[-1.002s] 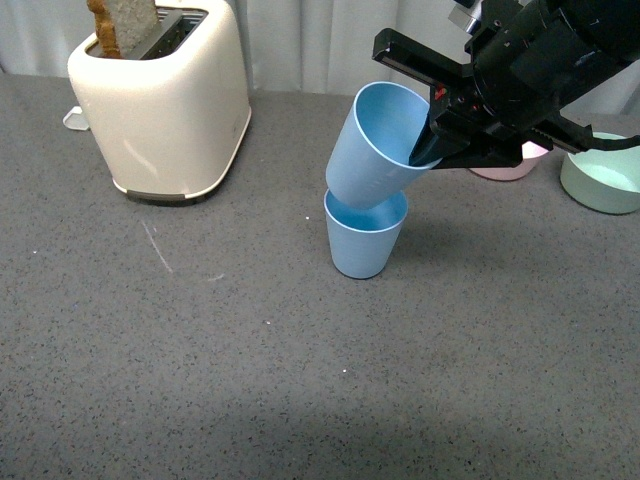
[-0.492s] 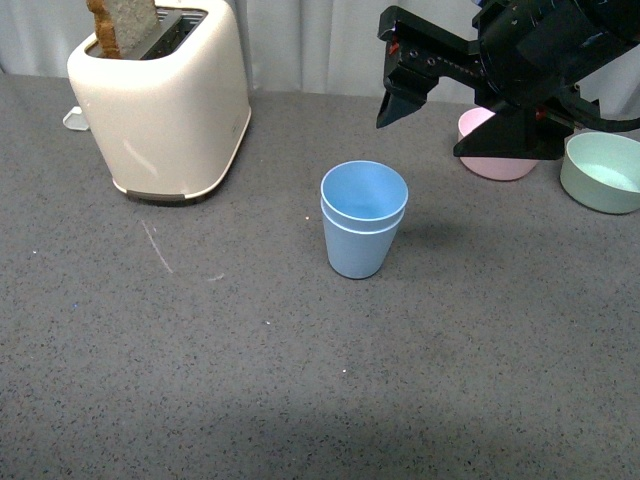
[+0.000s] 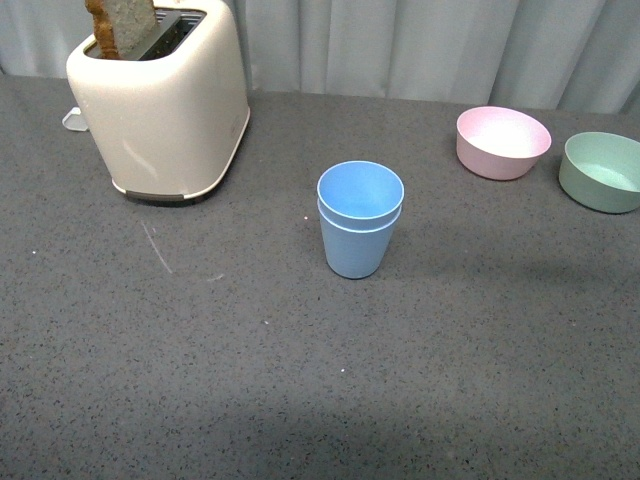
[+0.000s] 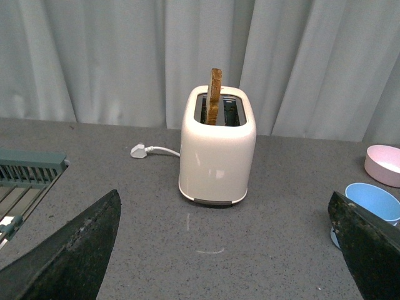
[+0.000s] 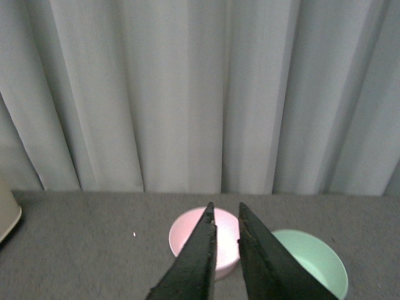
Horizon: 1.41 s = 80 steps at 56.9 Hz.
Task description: Stack blue cups with both arms
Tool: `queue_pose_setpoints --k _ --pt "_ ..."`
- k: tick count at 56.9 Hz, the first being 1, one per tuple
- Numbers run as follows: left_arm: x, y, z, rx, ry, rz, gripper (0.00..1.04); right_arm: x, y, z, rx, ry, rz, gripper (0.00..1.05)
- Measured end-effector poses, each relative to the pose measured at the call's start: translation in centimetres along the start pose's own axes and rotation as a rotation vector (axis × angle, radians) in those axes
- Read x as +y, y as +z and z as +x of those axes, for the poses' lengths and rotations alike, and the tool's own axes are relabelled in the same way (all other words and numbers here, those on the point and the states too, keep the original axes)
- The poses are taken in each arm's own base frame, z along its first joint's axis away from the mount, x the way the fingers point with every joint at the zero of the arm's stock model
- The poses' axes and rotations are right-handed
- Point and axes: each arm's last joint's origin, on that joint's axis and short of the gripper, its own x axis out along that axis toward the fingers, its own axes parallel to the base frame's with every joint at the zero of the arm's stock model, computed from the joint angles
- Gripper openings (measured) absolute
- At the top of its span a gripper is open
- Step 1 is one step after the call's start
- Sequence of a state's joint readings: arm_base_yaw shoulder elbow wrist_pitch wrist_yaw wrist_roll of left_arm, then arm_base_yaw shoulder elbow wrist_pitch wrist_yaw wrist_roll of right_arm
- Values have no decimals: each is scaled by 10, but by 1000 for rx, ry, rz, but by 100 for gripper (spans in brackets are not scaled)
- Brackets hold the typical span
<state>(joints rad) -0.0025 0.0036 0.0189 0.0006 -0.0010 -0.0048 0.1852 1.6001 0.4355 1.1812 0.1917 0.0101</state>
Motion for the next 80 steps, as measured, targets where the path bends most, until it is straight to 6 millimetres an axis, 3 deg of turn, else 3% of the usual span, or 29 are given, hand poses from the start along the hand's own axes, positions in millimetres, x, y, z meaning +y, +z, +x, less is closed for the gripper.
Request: queue_pose_setpoints --k 2,35,57,80 --pt "0 0 0 0 0 0 98 -4 -6 -10 25 6 -11 0" --pt "0 0 0 0 0 0 98 -41 -5 -96 37 25 -12 1" --pt "0 0 0 0 0 0 98 -46 -2 -128 30 7 -11 1" --pt "0 0 0 0 0 0 98 -46 2 -144 17 7 -11 1"
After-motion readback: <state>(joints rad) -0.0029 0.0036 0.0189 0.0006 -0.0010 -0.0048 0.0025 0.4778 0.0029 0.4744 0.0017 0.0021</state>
